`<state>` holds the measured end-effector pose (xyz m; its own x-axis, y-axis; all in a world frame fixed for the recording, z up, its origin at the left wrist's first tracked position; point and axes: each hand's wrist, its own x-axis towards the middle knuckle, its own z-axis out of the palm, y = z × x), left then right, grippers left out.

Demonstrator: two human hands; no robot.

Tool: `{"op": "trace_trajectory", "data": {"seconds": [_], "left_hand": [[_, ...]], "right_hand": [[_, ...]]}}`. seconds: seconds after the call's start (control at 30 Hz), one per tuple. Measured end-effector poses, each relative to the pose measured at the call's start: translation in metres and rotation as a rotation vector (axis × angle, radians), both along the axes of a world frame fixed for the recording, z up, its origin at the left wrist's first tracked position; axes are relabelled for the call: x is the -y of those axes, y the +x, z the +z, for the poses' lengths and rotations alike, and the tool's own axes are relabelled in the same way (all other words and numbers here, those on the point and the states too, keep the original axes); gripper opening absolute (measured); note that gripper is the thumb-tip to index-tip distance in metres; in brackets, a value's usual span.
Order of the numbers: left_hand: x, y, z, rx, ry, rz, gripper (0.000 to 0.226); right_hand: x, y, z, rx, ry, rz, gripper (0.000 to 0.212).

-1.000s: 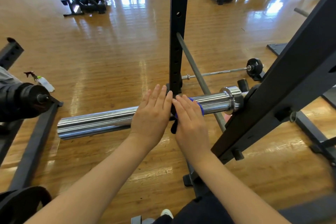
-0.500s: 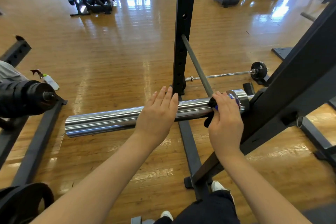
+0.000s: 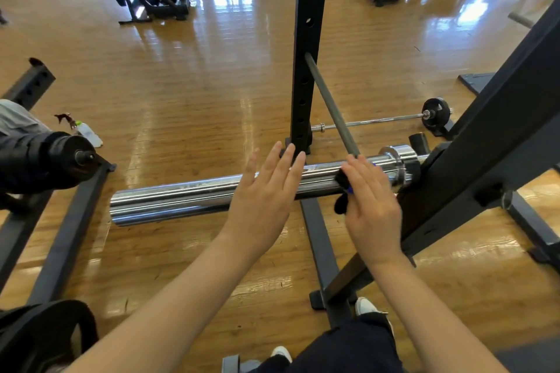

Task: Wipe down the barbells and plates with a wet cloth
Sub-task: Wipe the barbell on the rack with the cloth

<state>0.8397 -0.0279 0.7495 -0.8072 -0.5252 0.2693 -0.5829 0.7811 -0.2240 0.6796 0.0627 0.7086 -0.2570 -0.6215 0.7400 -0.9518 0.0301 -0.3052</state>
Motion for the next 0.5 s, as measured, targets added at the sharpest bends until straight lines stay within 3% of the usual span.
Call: {"op": "trace_trajectory", "data": {"seconds": [0.1,0.3,0.4,0.5], "left_hand": [[0.001,0.001,-0.004,-0.036,-0.060,-0.016,0.066],[0.005,-0.003,-0.001,-0.069,0.007,-0.051,0.053],[0.007,-0.004,0.004,-0.072,0.061,-0.044,0.057],[0.011,-0.006,0.020,0.019,0.205,-0.034,0.075]], "right_hand": [[-0.006,-0.016,-0.003,0.023,-0.017,-0.050,0.034],[0.007,0.015,-0.008,0.150,-0.093,-0.067,0.034],[0.021,0.052,-0.013,0.116,-0.113,0.067,0.029],[0.028,0.058,-0.010,0.062,-0.101,0.142,0.031]]}}
